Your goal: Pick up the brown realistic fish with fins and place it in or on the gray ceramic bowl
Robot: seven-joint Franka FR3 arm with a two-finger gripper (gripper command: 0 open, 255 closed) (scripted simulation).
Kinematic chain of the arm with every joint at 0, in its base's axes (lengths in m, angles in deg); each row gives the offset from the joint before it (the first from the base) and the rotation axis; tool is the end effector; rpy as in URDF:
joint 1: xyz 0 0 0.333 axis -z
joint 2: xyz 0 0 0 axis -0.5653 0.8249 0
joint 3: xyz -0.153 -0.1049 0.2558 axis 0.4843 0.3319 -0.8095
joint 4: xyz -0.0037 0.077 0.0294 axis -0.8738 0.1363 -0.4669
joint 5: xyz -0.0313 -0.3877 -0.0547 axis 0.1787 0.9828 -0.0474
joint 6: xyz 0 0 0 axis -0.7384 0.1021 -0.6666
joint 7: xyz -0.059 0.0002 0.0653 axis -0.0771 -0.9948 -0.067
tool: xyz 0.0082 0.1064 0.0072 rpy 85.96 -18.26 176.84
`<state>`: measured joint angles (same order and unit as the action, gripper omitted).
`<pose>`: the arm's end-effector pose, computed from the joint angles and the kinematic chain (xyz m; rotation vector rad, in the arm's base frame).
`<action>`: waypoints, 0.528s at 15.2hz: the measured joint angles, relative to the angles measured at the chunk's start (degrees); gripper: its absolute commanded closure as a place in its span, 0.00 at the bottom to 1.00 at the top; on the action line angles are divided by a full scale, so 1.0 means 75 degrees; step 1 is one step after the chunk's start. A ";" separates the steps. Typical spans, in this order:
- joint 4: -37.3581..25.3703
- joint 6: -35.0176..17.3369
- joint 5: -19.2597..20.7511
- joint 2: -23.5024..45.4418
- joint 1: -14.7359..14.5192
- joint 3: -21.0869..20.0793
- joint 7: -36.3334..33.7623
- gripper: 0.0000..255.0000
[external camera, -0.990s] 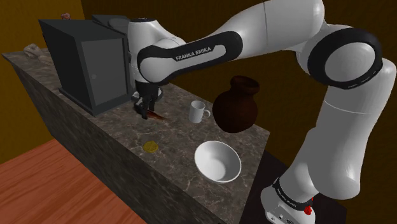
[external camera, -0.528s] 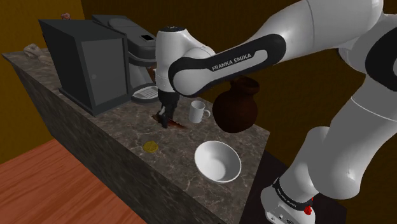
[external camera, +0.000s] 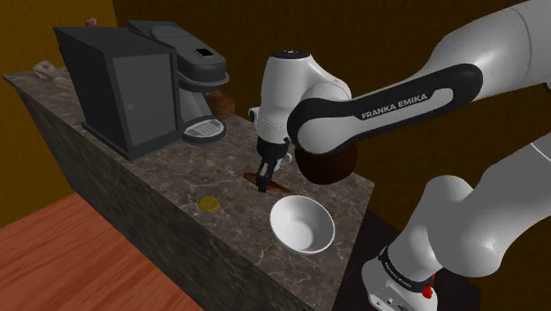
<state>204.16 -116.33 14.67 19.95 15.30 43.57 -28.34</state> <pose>0.3902 0.2092 0.3988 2.9864 0.7920 0.0178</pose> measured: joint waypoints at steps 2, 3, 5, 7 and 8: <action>0.0636 -0.0012 -0.0116 -0.0620 -0.0085 -0.0012 0.0004 1.00; 0.0923 0.0062 -0.0184 -0.0985 -0.0140 -0.0016 0.0006 1.00; 0.1450 0.0273 -0.0289 -0.1731 -0.0228 0.0022 0.0060 1.00; 0.1983 0.0512 -0.0392 -0.2501 -0.0338 0.0045 0.0078 1.00; 0.2264 0.0603 -0.0446 -0.2874 -0.0404 0.0039 0.0065 1.00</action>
<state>221.14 -111.81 11.33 -1.61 12.27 43.86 -27.85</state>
